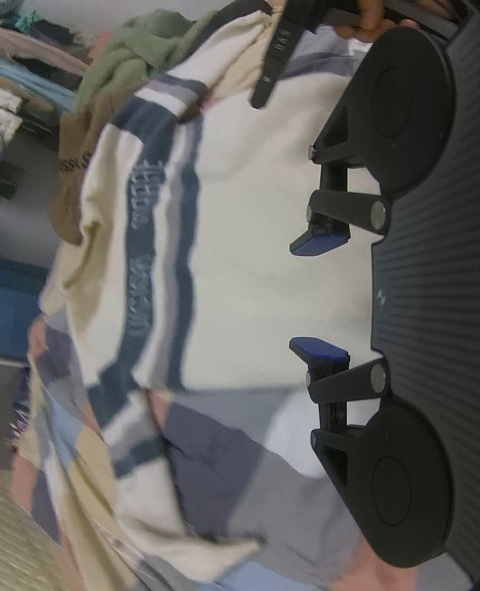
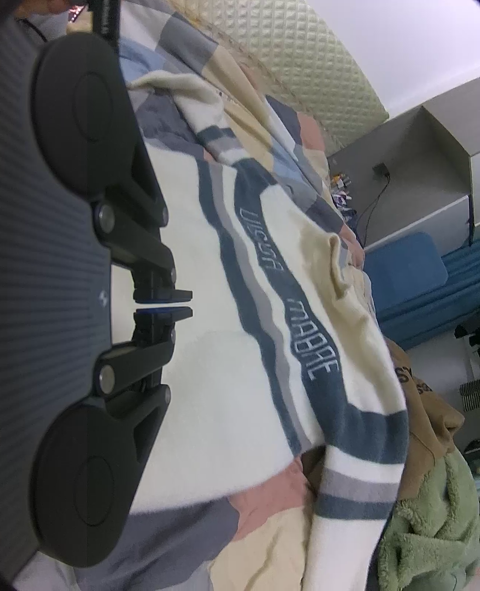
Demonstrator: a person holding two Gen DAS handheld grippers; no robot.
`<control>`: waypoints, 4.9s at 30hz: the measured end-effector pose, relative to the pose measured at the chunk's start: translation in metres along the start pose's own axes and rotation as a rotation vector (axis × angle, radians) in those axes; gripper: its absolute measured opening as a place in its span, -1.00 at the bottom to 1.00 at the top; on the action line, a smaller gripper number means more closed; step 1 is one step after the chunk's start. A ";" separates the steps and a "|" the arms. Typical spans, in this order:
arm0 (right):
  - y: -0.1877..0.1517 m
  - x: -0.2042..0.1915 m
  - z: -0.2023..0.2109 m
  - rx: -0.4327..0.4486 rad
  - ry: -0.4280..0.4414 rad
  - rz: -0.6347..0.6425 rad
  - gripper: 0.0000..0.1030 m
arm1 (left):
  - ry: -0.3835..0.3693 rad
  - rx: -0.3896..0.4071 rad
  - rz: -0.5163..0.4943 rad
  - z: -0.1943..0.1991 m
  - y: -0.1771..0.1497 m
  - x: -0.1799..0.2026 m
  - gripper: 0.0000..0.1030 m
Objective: Fold large clothes
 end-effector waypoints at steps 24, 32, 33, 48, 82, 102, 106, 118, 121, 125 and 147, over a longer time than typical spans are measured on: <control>0.097 0.088 0.024 0.177 -0.100 -0.240 0.28 | -0.173 0.076 0.015 -0.124 0.027 0.034 0.06; 0.144 0.201 0.007 0.214 -0.181 -0.424 0.48 | -0.230 0.065 0.041 -0.131 0.024 0.030 0.17; 0.143 0.222 0.002 0.218 -0.197 -0.469 0.49 | -0.229 0.064 0.041 -0.133 0.024 0.030 0.18; 0.169 0.415 -0.031 0.600 -0.292 -0.726 0.28 | -0.161 0.058 0.040 -0.164 0.030 0.031 0.22; 0.249 0.065 0.100 0.683 0.044 0.103 -0.76 | -0.157 0.136 -0.004 -0.124 0.031 0.019 0.37; 0.020 -0.138 -0.041 0.133 0.169 0.594 -0.75 | -0.201 0.357 0.283 -0.054 0.064 -0.112 0.37; -0.016 -0.135 -0.074 0.014 0.121 0.602 -0.72 | -0.224 0.365 0.272 -0.055 0.065 -0.115 0.37; -0.050 -0.101 -0.062 -0.180 0.127 0.508 -0.07 | -0.322 0.352 0.132 -0.060 0.065 -0.070 0.37; -0.048 -0.092 -0.053 -0.208 0.122 0.508 -0.07 | -0.334 0.332 0.088 -0.064 0.061 -0.054 0.37; -0.045 -0.087 -0.041 -0.214 0.143 0.533 0.04 | -0.349 0.312 0.054 -0.068 0.057 -0.040 0.37; 0.034 -0.051 -0.017 -0.086 0.266 0.281 0.09 | -0.387 0.199 0.063 -0.094 0.051 -0.034 0.34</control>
Point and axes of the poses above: each gripper's, at about its wrist camera, not at the fingertips, and z roughly against the way its jaws point, x to its right, y to its top, the point moved 7 cm from there along -z, roughly the way its jaws point, and after that the axes turned 8 degrees about -z, right-handed, at the moved point
